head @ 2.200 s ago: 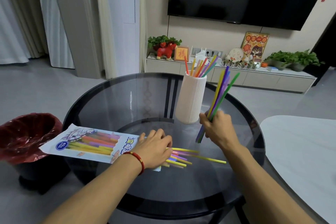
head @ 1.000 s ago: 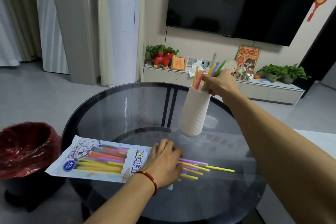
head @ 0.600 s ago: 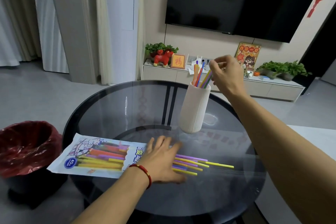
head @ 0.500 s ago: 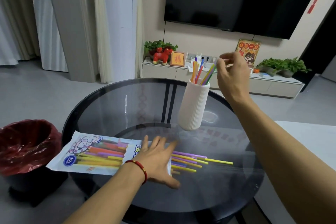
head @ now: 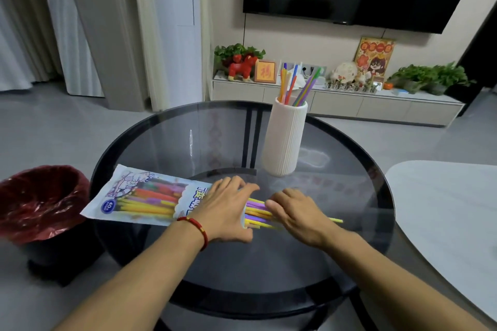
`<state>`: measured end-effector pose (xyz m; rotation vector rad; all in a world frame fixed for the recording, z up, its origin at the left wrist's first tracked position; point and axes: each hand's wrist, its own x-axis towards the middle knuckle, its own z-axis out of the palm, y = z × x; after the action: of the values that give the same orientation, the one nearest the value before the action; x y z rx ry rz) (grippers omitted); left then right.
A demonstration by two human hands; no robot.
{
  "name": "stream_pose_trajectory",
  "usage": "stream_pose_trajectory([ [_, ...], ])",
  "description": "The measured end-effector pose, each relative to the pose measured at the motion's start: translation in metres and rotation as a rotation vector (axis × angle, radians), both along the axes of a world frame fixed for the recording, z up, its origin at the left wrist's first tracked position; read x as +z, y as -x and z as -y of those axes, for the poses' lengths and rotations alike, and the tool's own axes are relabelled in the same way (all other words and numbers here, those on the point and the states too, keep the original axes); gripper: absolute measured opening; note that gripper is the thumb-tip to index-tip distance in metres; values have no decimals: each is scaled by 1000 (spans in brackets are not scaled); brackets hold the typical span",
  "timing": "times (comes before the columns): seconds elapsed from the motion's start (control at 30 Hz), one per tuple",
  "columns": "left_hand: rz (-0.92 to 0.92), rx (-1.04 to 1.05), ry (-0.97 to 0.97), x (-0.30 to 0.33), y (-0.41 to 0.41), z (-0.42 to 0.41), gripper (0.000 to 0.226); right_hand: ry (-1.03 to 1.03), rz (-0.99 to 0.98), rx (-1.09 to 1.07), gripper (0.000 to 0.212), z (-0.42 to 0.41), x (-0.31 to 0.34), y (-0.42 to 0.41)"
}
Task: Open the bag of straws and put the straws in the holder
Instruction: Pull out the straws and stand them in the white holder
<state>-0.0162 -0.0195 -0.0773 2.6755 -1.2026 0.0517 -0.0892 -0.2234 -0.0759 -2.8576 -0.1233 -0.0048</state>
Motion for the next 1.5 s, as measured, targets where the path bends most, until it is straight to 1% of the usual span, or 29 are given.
stream_pose_trajectory([
  [0.13,54,20,11,-1,2,3,93,2,-17,87,46,-13,-1,-1],
  [0.23,94,22,-31,-5,0,1,92,36,-53,111,41,-11,3,-3],
  [0.33,16,65,-21,-6,0,-2,87,169,-34,115,38,-2,12,-2],
  [0.43,-28,133,-9,-4,-2,-2,73,314,41,126,39,12,22,-1],
  [0.53,0,181,-33,-4,-3,-1,47,401,62,104,43,28,34,2],
  [0.63,14,190,-120,-4,-1,3,36,495,132,160,45,39,42,6],
  [0.67,15,181,-122,-3,0,5,33,526,151,184,44,41,44,7],
  [0.73,4,163,-86,-1,4,9,31,520,104,181,39,43,47,9],
  [0.83,-26,120,-52,2,9,12,31,456,-43,130,39,37,48,11],
  [0.9,-39,86,-47,1,11,12,34,483,-83,139,42,30,47,11],
  [0.97,-31,55,-76,0,12,13,35,479,-85,142,50,24,46,10],
  [1.03,6,31,-118,-1,14,15,28,503,-48,134,56,19,46,11],
  [1.1,23,31,-100,-2,14,16,20,557,48,109,56,18,53,13],
  [1.13,31,50,-76,-2,13,17,17,574,149,105,54,19,57,16],
  [1.17,40,79,-52,-1,12,17,16,557,294,125,51,21,62,19],
  [1.2,41,118,-35,0,10,17,17,497,475,153,45,22,65,22],
  [1.23,35,157,-24,2,8,17,19,395,678,178,35,22,66,26],
  [1.27,28,193,-19,4,7,17,20,263,830,167,28,19,63,30],
  [1.3,29,222,-14,6,6,18,21,101,883,88,34,13,59,32],
  [1.33,37,242,-6,7,6,19,21,-74,812,-29,43,4,54,34],
  [1.37,47,256,10,10,7,20,21,-234,636,-152,51,-7,49,34],
  [1.4,55,263,31,12,9,22,21,-352,425,-263,59,-15,44,31],
  [1.43,58,264,50,15,12,25,19,-502,240,-346,62,-22,40,28],
  [1.47,66,254,61,16,17,29,18,-728,117,-395,57,-26,35,24],
  [1.5,87,234,58,17,21,34,18,-981,70,-429,49,-30,31,19],
])
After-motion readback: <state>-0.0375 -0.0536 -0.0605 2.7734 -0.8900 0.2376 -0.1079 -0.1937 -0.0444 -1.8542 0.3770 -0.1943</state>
